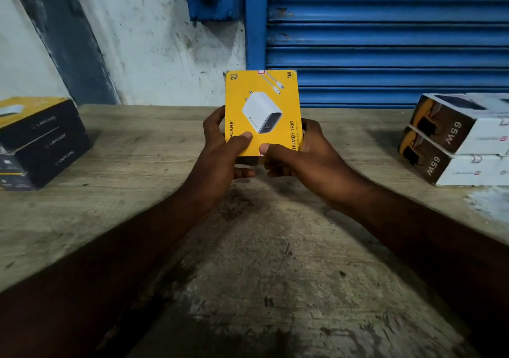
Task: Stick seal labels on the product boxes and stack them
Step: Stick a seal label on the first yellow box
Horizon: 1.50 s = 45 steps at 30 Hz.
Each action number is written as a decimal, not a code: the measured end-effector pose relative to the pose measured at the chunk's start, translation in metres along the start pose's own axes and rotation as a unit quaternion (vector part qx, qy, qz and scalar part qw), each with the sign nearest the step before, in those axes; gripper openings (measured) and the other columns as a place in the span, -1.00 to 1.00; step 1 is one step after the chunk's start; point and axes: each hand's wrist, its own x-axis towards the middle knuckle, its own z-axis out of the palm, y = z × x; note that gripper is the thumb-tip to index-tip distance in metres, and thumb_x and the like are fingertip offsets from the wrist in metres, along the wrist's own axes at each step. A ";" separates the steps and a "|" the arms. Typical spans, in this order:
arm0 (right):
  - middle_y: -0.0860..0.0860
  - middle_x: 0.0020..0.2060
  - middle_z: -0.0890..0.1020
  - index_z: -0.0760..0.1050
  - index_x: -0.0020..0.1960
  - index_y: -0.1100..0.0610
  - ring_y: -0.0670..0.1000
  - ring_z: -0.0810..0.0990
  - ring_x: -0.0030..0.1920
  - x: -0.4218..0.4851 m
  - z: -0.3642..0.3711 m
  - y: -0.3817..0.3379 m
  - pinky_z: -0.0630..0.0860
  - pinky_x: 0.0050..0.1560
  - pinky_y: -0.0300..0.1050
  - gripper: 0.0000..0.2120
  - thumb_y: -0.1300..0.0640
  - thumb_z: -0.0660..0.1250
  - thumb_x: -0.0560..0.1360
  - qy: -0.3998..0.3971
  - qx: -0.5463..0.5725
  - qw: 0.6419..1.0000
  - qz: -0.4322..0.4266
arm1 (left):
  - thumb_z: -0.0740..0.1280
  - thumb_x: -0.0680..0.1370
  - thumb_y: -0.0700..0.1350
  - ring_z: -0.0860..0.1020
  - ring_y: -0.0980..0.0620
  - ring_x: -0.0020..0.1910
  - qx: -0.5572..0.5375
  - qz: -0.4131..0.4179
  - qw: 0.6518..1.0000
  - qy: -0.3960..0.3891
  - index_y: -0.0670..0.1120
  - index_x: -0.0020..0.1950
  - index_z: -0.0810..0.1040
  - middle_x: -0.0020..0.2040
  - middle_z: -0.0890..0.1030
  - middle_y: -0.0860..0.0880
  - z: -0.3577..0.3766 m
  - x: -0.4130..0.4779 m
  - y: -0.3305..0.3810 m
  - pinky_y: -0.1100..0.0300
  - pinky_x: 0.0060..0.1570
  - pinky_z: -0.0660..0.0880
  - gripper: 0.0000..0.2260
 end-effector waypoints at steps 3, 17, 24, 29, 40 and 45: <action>0.21 0.06 0.64 0.26 0.39 0.22 0.03 0.65 -0.17 0.001 -0.001 0.001 0.68 -0.11 0.05 -0.45 0.21 0.47 0.53 -0.001 -0.001 1.000 -0.001 | 0.31 0.47 0.03 0.68 0.11 -0.12 -0.004 -0.002 1.000 -0.006 0.18 0.43 0.19 0.15 0.60 0.11 0.000 0.000 0.001 0.16 -0.27 0.59 -0.44; 0.19 -0.02 0.58 0.22 0.37 0.23 0.09 0.63 -0.24 0.002 -0.001 -0.003 0.66 -0.21 0.03 -0.62 0.09 0.26 0.67 -0.003 0.069 0.997 0.039 | 0.51 0.47 -0.10 0.65 0.03 0.08 0.070 0.032 0.997 -0.012 0.08 0.52 0.08 0.27 0.53 0.04 0.000 -0.005 0.001 0.15 -0.17 0.63 -0.21; 0.24 0.10 0.61 0.22 0.40 0.23 0.07 0.68 -0.15 0.005 -0.002 0.001 0.64 -0.17 -0.02 -0.32 0.07 0.47 0.42 -0.026 0.045 0.998 0.026 | 0.36 0.59 -0.26 0.66 0.16 -0.12 0.050 0.030 0.998 -0.001 0.05 0.52 0.09 0.14 0.58 0.08 0.000 -0.002 0.003 0.22 -0.20 0.59 -0.36; 0.27 0.13 0.61 0.24 0.41 0.27 0.05 0.66 -0.14 0.008 -0.002 0.008 0.65 -0.13 -0.01 -0.29 0.16 0.54 0.41 -0.025 0.031 0.999 0.006 | 0.23 0.66 -0.22 0.65 0.06 -0.09 0.018 0.019 1.000 -0.001 0.07 0.51 0.15 0.21 0.57 0.03 -0.001 -0.002 0.003 0.20 -0.24 0.57 -0.52; 0.28 -0.02 0.64 0.48 0.28 0.36 0.06 0.61 -0.31 0.006 -0.002 0.004 0.62 -0.28 -0.04 -0.62 0.07 0.33 0.63 0.008 0.040 0.999 0.031 | 0.26 0.66 0.03 0.67 0.13 -0.13 0.010 -0.016 0.999 -0.041 0.09 0.46 0.30 0.07 0.65 0.11 0.002 -0.004 0.006 0.11 -0.17 0.60 -0.63; 0.09 0.25 0.58 0.23 0.43 0.09 0.12 0.69 0.11 0.010 -0.001 0.002 0.67 0.04 0.22 -0.40 -0.10 0.41 0.53 0.027 0.069 0.996 0.055 | 0.21 0.67 -0.05 0.67 0.21 -0.09 0.018 0.017 0.998 -0.059 0.04 0.22 0.53 -0.04 0.70 0.15 -0.001 -0.007 0.014 0.28 -0.16 0.59 -0.83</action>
